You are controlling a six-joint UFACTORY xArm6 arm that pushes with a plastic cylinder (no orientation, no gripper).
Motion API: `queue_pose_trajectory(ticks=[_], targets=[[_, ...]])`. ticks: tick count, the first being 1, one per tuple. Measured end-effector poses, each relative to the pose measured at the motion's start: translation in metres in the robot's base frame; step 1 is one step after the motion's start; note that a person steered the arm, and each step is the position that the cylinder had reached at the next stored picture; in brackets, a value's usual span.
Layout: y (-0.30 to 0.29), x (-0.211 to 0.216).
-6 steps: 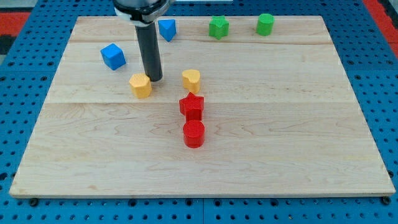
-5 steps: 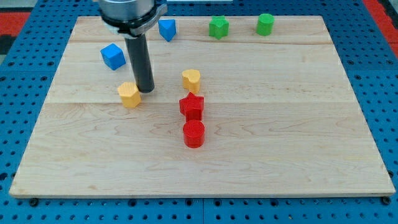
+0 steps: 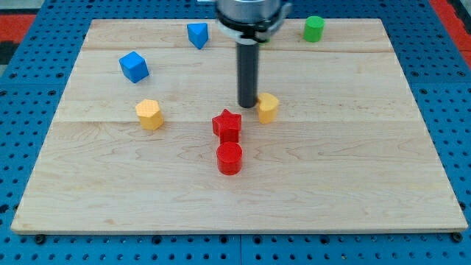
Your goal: Push the yellow heart to the right side of the board
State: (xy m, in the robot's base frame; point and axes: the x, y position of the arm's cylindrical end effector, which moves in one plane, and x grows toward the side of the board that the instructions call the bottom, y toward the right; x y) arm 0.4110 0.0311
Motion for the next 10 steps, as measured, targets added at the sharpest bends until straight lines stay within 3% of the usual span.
queue_pose_trajectory(ticks=[2, 3, 5, 7, 8, 10], targets=[[0.078, 0.035], [0.085, 0.046], [0.044, 0.089], [0.014, 0.175], [-0.043, 0.178], [-0.063, 0.126]])
